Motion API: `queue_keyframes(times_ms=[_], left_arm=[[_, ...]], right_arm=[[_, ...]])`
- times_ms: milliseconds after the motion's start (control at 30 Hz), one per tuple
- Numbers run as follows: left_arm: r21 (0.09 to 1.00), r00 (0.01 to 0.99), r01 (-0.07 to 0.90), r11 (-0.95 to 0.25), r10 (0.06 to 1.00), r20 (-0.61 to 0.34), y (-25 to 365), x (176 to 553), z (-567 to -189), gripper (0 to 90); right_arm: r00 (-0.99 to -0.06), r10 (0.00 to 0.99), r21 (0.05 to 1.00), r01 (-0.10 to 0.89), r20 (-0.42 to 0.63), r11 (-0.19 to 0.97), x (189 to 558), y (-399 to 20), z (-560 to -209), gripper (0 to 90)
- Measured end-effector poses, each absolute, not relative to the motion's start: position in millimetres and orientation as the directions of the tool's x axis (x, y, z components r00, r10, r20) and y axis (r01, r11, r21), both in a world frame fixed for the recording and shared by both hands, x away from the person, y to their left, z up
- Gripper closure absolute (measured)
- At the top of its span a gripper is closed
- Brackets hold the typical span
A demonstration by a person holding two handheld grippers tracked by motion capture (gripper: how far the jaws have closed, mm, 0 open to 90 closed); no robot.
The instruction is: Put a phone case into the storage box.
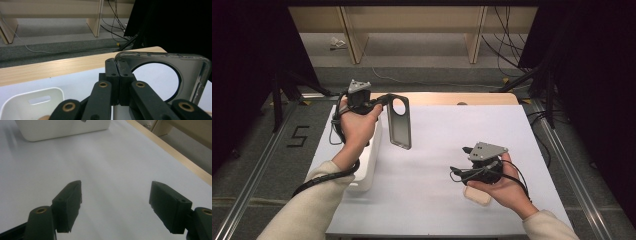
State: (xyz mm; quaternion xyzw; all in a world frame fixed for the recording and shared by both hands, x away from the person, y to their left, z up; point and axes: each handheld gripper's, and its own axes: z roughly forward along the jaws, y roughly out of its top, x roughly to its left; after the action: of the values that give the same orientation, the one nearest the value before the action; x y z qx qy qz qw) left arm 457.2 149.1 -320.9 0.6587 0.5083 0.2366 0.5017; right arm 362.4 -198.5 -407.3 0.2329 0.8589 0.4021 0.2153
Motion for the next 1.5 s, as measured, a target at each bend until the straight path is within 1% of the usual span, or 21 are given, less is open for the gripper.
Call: queue_keyframes(times_ms=[1033,1500], left_arm=[[0.912,0.274,0.405,0.065,0.943,-0.189,196,463,-308,88.9],[0.917,0.232,0.394,0.057,0.959,-0.159,210,468,-306,88.9]], right_arm=[[-0.792,0.582,0.785,0.238,-0.184,0.572,364,-203,-410,27.2],[-0.790,0.584,0.782,0.239,-0.188,0.575,364,-204,-411,27.3]])
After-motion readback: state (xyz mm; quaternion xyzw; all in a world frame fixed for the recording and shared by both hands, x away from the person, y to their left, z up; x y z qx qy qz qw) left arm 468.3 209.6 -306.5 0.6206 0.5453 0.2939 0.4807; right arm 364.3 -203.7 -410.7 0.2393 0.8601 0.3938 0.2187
